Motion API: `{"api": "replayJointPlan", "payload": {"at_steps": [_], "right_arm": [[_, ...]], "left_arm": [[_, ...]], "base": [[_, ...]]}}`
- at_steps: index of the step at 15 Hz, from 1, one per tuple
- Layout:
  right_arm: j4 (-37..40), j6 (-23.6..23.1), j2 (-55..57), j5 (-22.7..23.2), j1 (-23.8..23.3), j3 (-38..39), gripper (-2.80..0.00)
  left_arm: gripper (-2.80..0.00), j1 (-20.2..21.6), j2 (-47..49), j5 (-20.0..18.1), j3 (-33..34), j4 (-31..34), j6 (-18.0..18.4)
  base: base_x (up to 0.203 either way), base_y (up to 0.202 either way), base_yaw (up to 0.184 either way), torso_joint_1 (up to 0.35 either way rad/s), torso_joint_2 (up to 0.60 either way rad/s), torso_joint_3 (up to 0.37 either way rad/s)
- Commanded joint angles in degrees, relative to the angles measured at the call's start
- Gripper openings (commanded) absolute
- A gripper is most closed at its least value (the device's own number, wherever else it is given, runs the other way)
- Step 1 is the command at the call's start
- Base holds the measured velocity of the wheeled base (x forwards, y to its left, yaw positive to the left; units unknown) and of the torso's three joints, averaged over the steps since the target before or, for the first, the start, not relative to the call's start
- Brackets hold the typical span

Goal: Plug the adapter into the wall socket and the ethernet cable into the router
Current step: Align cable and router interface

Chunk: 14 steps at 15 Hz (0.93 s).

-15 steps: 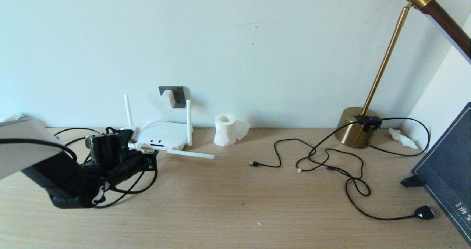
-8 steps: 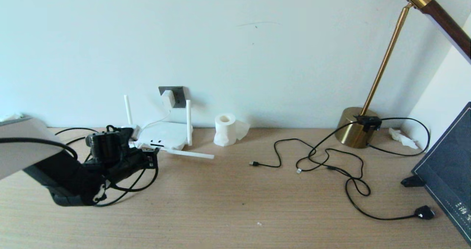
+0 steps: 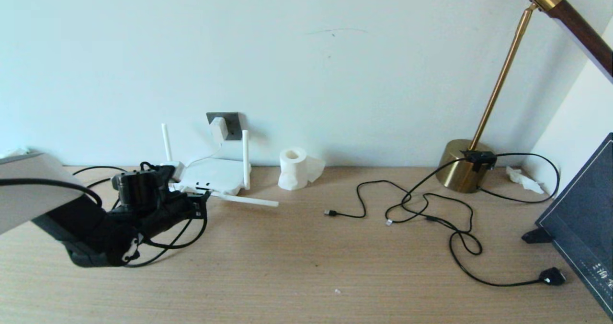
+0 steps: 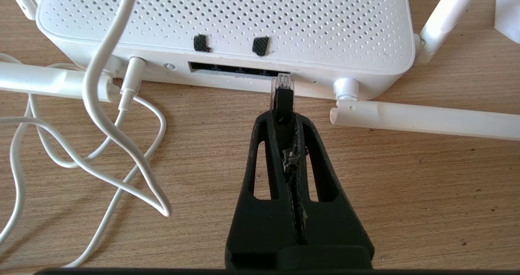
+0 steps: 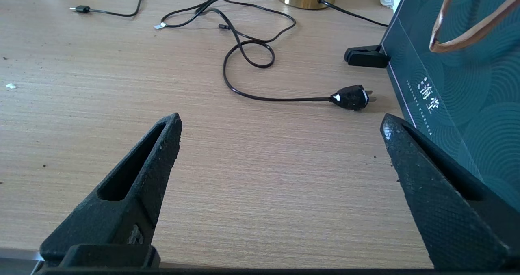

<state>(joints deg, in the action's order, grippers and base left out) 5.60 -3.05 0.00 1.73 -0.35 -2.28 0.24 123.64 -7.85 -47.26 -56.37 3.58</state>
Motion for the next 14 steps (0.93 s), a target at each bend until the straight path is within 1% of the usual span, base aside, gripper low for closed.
{"api": "replayJointPlan", "payload": {"at_steps": [1,14], "right_arm": [[0.03,-0.03,0.09,0.03,0.0,-0.01,0.0],[0.03,-0.03,0.09,0.03,0.0,-0.01,0.0]], "left_arm": [[-2.8,0.02,0.43,-0.06,-0.02,-0.32,0.02],[-2.8,0.11,1.69,-0.06,0.12,-0.5,0.37]], "base": [[0.0,0.0,0.0,0.0,0.0,0.0],[0.0,0.0,0.0,0.0,0.0,0.0]]}}
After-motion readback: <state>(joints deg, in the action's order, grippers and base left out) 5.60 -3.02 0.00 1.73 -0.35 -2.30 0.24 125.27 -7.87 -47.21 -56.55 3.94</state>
